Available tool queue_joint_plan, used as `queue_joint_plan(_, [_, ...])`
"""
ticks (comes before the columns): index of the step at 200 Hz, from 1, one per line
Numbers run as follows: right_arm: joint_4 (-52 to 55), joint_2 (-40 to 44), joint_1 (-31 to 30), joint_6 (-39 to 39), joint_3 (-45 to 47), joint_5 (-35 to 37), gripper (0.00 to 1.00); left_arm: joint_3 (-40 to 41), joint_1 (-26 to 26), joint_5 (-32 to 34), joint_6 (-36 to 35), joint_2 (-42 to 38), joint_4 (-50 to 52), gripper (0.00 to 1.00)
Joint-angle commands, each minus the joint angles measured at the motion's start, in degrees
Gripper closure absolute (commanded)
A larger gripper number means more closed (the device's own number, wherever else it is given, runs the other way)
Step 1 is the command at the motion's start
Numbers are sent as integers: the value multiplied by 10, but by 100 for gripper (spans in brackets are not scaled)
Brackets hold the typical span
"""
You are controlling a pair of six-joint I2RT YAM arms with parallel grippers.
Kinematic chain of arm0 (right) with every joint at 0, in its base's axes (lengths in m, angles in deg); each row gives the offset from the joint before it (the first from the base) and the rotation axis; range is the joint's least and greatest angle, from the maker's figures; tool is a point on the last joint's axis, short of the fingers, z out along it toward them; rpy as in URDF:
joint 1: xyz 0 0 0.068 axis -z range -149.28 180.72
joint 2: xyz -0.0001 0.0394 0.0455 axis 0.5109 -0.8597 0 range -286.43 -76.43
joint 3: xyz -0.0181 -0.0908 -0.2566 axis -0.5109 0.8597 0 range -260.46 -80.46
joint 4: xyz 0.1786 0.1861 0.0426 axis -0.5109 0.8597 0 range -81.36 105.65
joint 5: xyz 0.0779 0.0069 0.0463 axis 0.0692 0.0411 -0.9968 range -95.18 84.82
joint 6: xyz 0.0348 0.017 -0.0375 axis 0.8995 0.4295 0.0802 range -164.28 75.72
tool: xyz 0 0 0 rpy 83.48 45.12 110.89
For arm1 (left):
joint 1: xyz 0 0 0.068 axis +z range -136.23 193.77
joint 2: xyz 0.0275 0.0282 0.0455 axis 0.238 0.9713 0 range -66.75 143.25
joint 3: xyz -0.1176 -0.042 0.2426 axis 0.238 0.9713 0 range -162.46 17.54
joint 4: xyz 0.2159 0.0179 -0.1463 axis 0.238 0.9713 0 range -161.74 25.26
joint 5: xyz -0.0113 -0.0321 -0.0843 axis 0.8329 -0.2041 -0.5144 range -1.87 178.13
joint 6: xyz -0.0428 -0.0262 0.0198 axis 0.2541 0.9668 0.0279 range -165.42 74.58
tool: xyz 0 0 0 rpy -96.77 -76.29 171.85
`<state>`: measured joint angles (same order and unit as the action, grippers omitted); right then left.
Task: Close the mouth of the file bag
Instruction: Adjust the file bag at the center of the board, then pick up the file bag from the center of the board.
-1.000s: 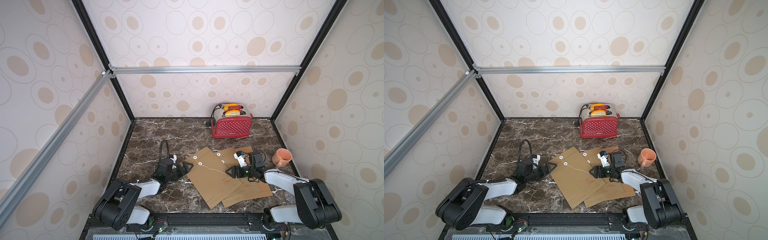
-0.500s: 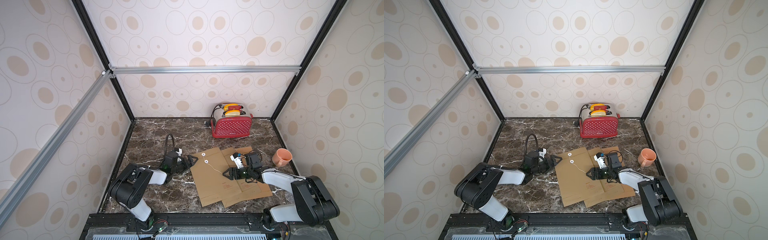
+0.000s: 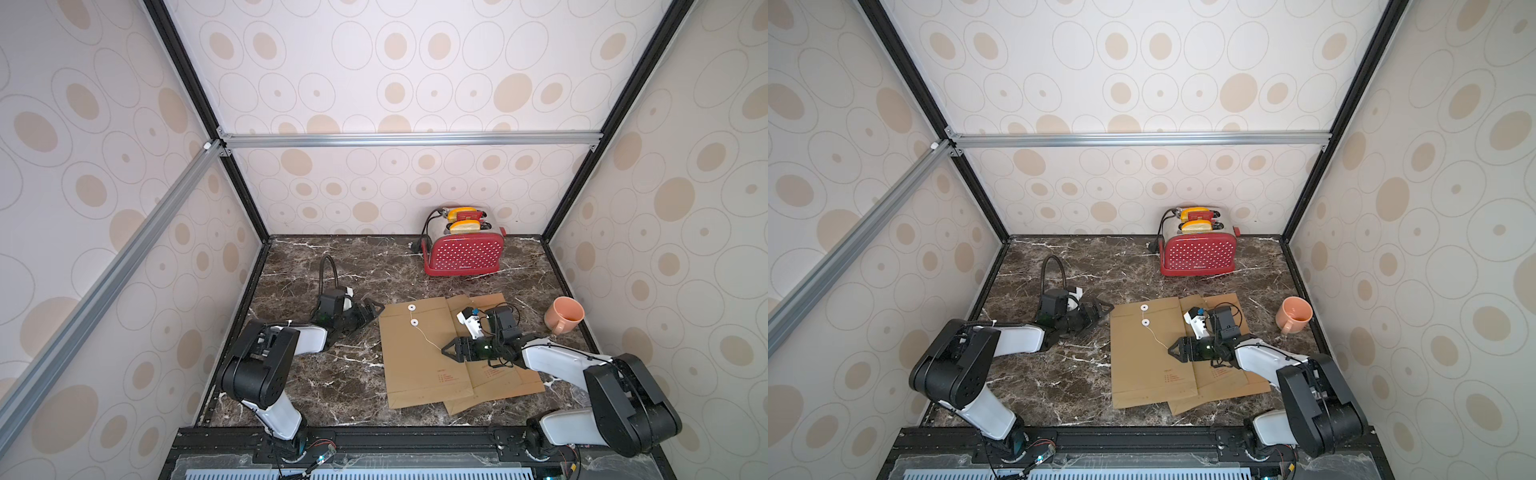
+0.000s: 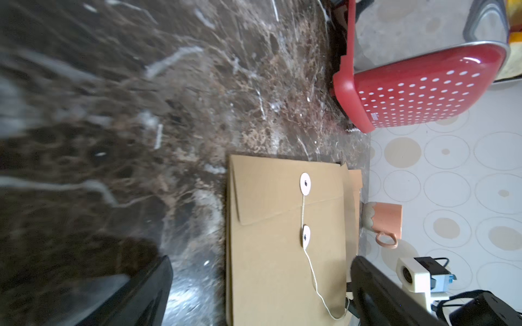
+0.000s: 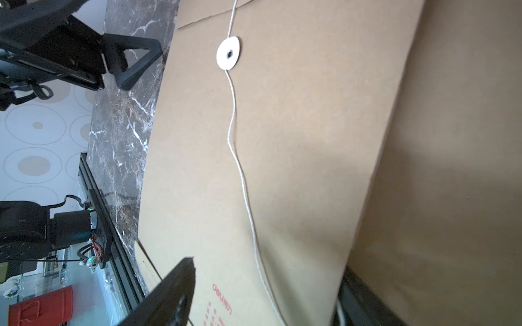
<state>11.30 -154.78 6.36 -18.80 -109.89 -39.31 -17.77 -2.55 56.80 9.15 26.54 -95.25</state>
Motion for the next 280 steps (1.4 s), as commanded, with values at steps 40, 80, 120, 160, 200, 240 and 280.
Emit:
queue_joint_plan(40, [100,-9,49,-30,-71,51,25,71,-2,-43,14,-43,-26,6])
queue_joint_plan(80, [99,-85,63,-66,-135,27,30,97,-15,-40,19,-51,-43,7])
queue_joint_plan(120, [74,-135,62,-58,-150,-8,40,96,-43,-33,29,-15,-79,15])
queue_joint_plan(160, [47,-137,61,-50,-139,-35,48,89,-77,-38,51,28,-130,25])
queue_joint_plan(200, [20,-155,58,-28,-138,-59,57,93,-78,-42,61,50,-165,31])
queue_joint_plan(240, [7,-174,58,-22,-137,-56,64,101,-78,-45,63,57,-186,41])
queue_joint_plan(280, [-2,-182,59,-18,-134,-60,83,107,-78,-43,61,61,-193,48])
